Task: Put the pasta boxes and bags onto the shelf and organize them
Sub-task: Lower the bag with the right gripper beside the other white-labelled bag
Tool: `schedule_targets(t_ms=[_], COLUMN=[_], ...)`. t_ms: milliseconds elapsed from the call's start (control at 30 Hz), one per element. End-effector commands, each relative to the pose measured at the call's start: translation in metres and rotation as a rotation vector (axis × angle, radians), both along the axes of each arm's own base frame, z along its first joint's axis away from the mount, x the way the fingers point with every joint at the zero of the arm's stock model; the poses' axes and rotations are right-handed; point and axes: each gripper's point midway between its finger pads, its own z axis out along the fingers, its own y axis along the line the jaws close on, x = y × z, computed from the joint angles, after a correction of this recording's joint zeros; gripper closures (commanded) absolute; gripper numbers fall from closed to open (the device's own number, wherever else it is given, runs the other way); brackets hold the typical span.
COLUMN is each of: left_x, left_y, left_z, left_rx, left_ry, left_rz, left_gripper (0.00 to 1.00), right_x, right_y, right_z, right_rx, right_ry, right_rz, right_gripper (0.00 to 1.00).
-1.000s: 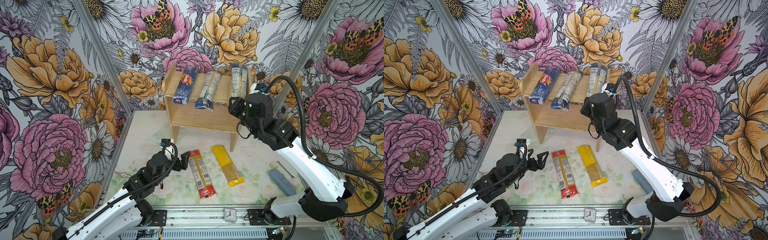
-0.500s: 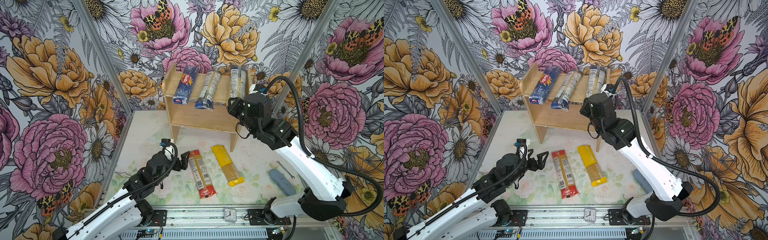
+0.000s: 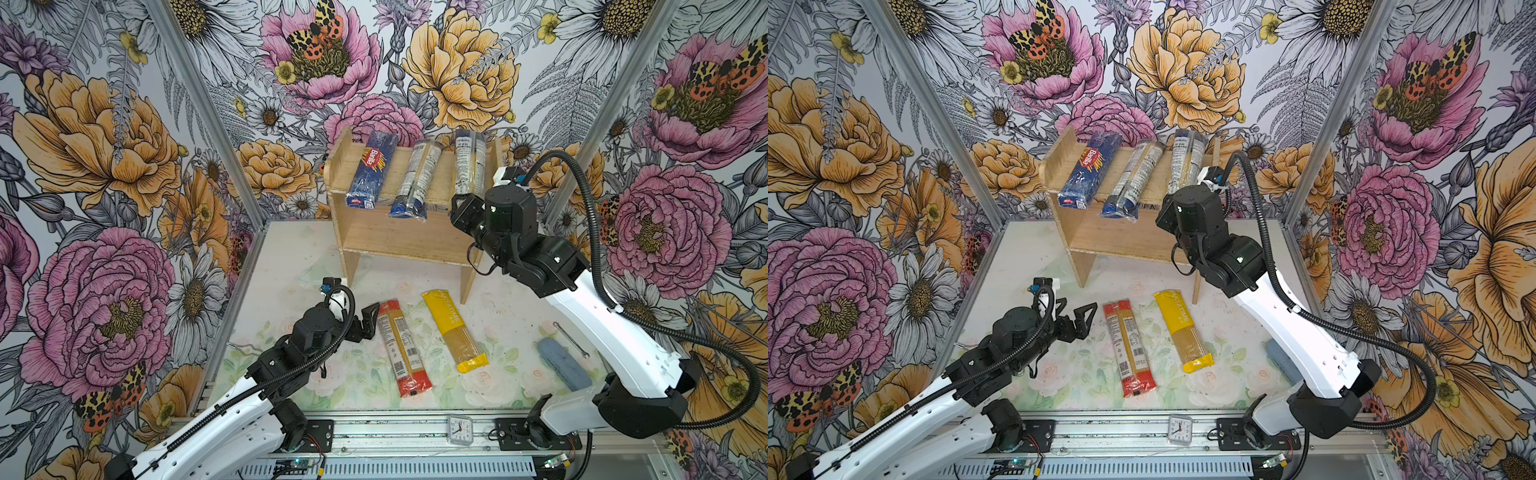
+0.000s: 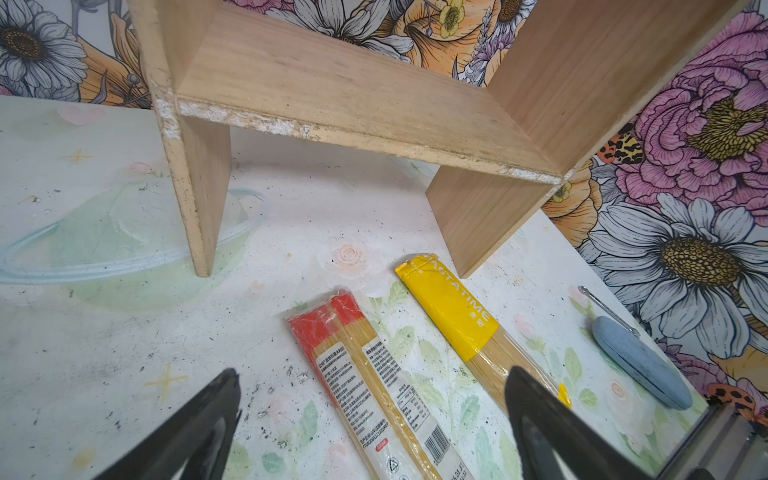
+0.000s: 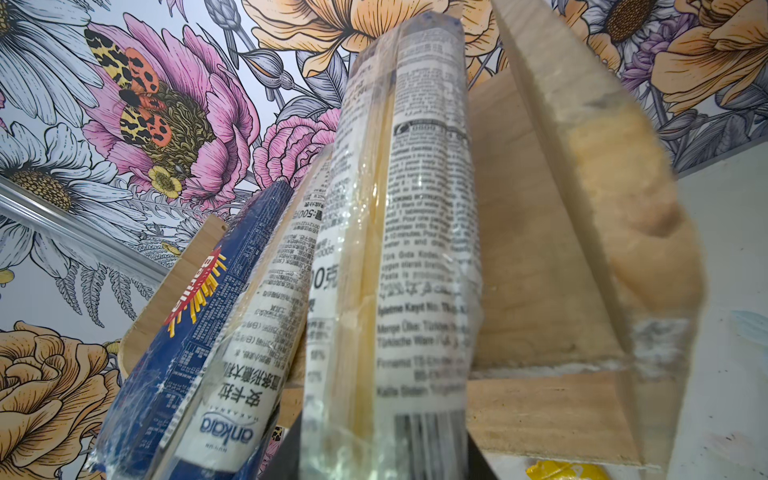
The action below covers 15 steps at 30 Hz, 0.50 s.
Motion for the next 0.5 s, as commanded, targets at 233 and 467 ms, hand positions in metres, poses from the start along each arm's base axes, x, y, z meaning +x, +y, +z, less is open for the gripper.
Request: schedule_targets(t_ms=[233,467], left_x=[0.0011,0.001], left_y=[0.0033,0.0041], left_z=[0.0029,0.0033], left_rx=[-0.004,-0.004], left_ry=[-0.005,-0.006], left_rz=[0.011,0.013], left_gripper=[0.01,0.01], right_x=[0.001,0.0029], right_y=[-0.0034,-0.0037], right_z=[0.0555,0.0493], right_rx=[0.108,0.093], right_ry=[-0.153,-0.143], right_rz=[-0.008,-0.015], right_gripper=[1.0,1.0])
